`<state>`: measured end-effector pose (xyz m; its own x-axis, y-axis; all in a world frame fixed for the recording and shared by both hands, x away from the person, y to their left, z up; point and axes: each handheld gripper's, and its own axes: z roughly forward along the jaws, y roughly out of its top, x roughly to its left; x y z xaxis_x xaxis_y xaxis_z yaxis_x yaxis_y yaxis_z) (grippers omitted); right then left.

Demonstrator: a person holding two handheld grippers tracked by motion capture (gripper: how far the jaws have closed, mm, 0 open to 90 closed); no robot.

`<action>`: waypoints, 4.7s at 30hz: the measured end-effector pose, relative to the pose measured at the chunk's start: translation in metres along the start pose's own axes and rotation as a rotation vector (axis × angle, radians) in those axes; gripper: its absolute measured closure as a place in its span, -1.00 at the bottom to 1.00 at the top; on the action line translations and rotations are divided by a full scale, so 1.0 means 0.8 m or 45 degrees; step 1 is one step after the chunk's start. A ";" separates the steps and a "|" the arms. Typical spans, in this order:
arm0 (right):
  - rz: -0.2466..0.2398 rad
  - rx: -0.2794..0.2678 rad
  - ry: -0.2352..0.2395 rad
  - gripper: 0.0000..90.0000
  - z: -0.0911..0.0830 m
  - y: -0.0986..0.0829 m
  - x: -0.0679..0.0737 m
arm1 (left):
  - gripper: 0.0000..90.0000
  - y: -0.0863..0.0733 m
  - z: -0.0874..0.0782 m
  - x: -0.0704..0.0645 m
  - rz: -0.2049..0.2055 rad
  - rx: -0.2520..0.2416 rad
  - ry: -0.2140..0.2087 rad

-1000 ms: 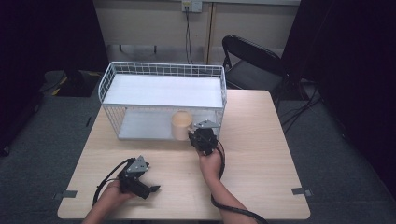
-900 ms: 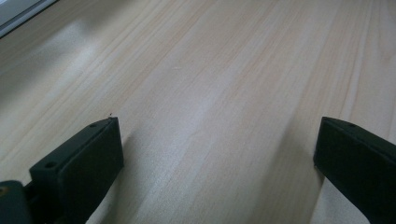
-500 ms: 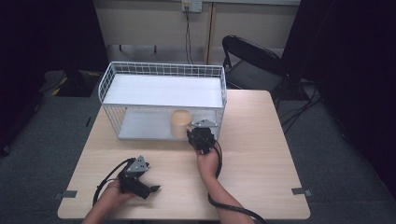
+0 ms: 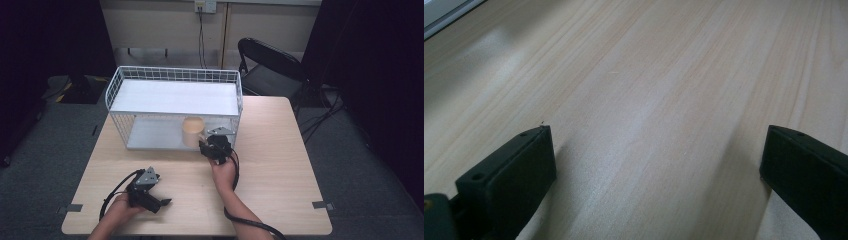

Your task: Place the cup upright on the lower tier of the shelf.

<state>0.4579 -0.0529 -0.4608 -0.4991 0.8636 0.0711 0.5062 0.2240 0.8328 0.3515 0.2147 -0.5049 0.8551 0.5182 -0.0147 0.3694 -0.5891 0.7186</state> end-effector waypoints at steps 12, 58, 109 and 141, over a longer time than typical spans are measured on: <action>-0.009 0.017 0.055 -0.26 -0.017 -0.005 -0.007 | -0.98 0.000 0.000 0.000 0.001 0.000 0.004; -0.128 -0.009 0.194 -0.66 -0.089 -0.033 -0.027 | -0.98 0.000 0.000 0.000 0.000 0.000 0.006; -0.165 0.032 0.231 -0.68 -0.136 -0.083 -0.080 | -0.99 0.000 0.000 0.000 0.001 0.005 0.011; -0.191 0.110 0.224 -0.68 -0.152 -0.129 -0.115 | -0.99 0.000 0.000 -0.001 -0.005 0.004 0.017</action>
<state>0.3660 -0.2103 -0.4865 -0.6841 0.7276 0.0508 0.4714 0.3880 0.7920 0.3511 0.2144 -0.5049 0.8490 0.5284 -0.0082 0.3736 -0.5891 0.7165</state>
